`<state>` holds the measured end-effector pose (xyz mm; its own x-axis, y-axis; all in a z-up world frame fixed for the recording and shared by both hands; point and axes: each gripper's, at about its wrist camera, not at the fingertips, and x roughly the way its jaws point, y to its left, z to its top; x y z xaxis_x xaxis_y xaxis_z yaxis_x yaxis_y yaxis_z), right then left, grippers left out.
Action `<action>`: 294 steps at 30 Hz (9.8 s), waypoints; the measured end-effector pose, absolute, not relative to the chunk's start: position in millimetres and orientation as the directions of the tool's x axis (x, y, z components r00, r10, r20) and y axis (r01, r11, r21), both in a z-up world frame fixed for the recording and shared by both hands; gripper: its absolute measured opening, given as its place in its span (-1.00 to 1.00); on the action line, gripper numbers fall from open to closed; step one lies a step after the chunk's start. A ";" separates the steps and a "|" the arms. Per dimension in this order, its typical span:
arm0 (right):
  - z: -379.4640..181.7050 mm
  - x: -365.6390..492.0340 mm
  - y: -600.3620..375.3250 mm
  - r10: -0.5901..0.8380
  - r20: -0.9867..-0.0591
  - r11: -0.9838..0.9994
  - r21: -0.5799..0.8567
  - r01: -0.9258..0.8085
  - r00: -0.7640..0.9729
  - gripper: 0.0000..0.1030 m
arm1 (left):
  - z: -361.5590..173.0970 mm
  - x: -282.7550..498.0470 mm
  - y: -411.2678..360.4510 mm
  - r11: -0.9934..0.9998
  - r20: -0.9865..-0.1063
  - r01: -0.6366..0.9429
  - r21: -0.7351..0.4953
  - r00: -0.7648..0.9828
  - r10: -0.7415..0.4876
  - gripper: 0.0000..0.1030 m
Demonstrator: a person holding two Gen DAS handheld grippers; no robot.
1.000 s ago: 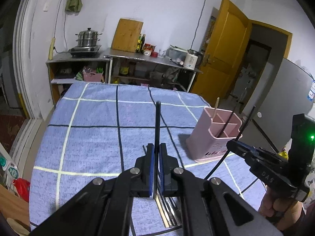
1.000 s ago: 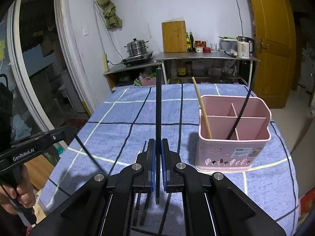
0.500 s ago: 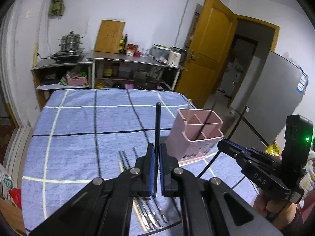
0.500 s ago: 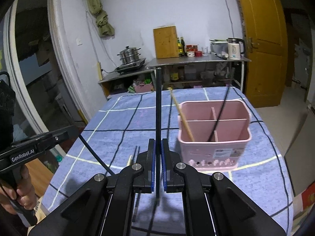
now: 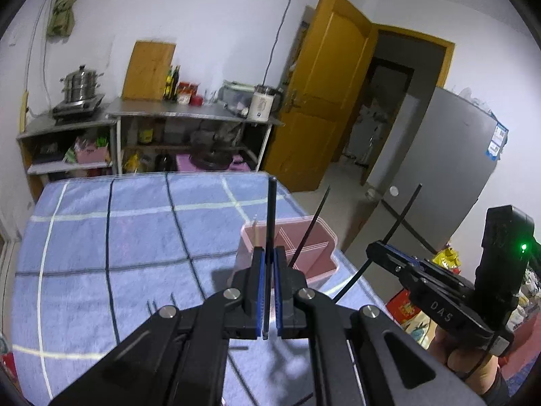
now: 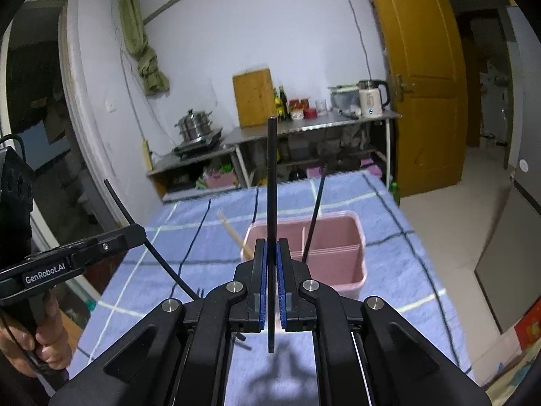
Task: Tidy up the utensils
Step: 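Lift both black chopsticks and carry them over the pink holder, then lower the chopsticks into the holder and open both tools, then move both open tools down to the chopsticks lying on the cloth, then grasp a black chopstick with the left tool while the right tool grasps another black chopstick, then lift both black chopsticks and carry them over the pink basket, then lower the chopsticks into the basket and open both tools, then move both open tools back down to the remaining chopsticks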
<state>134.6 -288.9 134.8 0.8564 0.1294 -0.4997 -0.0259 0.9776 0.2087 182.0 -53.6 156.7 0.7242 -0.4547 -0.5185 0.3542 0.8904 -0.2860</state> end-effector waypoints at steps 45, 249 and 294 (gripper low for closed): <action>87.5 198.2 -302.7 0.118 -0.576 0.978 0.209 0.006 0.809 -0.71 | 119.2 233.8 -63.8 0.892 -0.555 0.347 -0.290 0.698 -0.452 -0.69; 63.1 211.3 -301.5 0.156 -0.603 0.974 0.225 -0.020 0.782 -0.89 | 82.7 246.7 -89.8 0.893 -0.607 0.344 -0.292 0.654 -0.451 -0.88; 15.2 148.1 -214.0 0.300 -0.660 0.953 0.237 -0.188 0.689 -0.61 | -38.3 174.7 28.0 0.963 -0.756 0.070 -0.259 0.605 -0.248 -0.59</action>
<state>148.1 -214.0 15.2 0.6886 0.3001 -0.6602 -0.1885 0.9531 0.2367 174.7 28.0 -38.3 0.6055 -0.2479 -0.7563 0.0703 0.9632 -0.2594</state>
